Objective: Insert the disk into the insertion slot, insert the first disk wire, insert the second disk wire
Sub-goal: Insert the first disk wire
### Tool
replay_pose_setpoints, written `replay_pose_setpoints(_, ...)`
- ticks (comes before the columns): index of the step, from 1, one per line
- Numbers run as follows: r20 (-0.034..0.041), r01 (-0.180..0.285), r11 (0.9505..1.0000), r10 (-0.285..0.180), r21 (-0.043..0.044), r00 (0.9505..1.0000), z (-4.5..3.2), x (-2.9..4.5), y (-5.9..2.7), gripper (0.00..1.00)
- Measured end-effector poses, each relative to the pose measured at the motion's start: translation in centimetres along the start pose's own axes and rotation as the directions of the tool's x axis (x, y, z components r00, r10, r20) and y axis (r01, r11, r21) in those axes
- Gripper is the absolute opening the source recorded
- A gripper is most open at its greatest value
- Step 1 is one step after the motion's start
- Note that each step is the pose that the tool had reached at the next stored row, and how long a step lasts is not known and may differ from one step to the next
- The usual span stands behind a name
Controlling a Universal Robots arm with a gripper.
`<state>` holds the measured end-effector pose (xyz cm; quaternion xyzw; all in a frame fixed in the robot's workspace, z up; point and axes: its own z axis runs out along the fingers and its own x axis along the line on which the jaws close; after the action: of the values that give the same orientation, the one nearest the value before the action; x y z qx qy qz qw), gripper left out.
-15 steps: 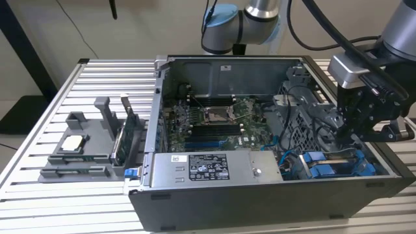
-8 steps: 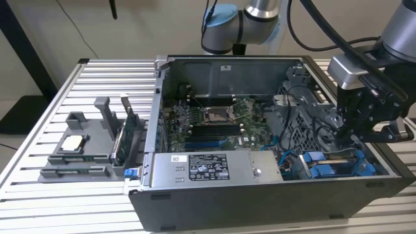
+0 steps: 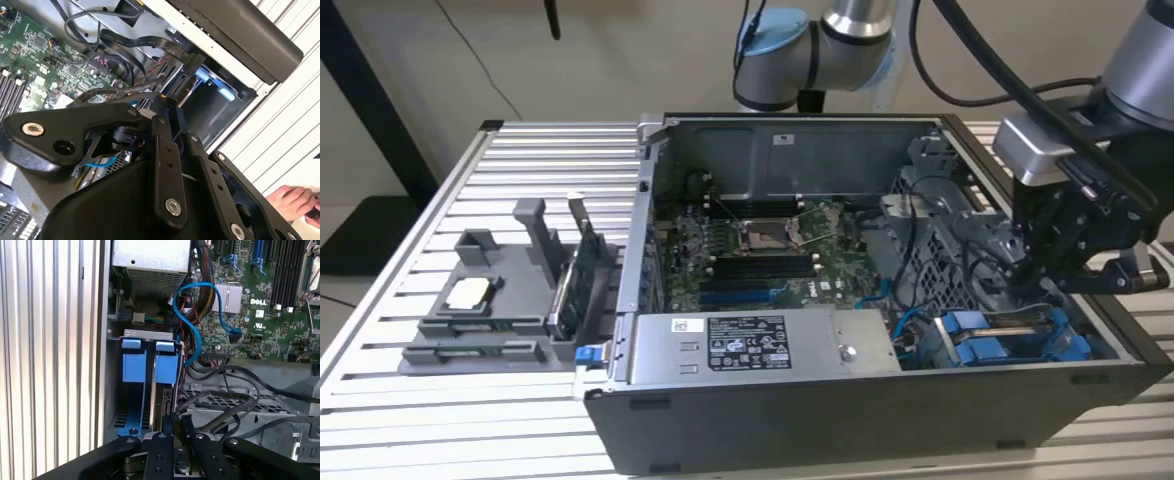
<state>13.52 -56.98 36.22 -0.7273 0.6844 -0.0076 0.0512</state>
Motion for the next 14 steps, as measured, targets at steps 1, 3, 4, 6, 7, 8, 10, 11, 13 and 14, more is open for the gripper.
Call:
replay_pose_setpoints(1, -0.0001, 0.0, 1.0, 0.0, -0.0007, 1.0, 0.06, 0.01, -0.15, 0.19)
replay_pose_setpoints(3, 0.0001, 0.0, 1.0, 0.0, -0.0038, 1.0, 0.17, 0.03, -0.51, 0.19)
replay_pose_setpoints(4, 0.0002, 0.0, 1.0, 0.0, -0.0057, 1.0, 0.23, 0.05, -0.69, 0.19)
replay_pose_setpoints(6, 0.0004, -0.001, 0.9999, 0.001, -0.0109, 1.0, 0.34, 0.08, -1.08, 0.19)
replay_pose_setpoints(7, 0.0007, -0.001, 0.9999, 0.001, -0.0135, 1.0, 0.41, 0.09, -1.24, 0.19)
replay_pose_setpoints(8, 0.0009, -0.001, 0.9999, 0.001, -0.0151, 1.0, 0.48, 0.12, -1.33, 0.19)
replay_pose_setpoints(10, 0.0006, -0.001, 0.9999, 0.001, -0.0156, 1.0, 0.62, 0.16, -1.35, 0.19)
replay_pose_setpoints(11, 0.0005, -0.001, 0.9999, 0.001, -0.0156, 1.0, 0.68, 0.18, -1.34, 0.19)
replay_pose_setpoints(13, 0.0005, -0.002, 0.9999, 0.002, -0.0156, 1.0, 0.78, 0.21, -1.33, 0.19)
replay_pose_setpoints(14, 0.0004, -0.003, 0.9999, 0.003, -0.0155, 1.0, 0.82, 0.24, -1.33, 0.19)
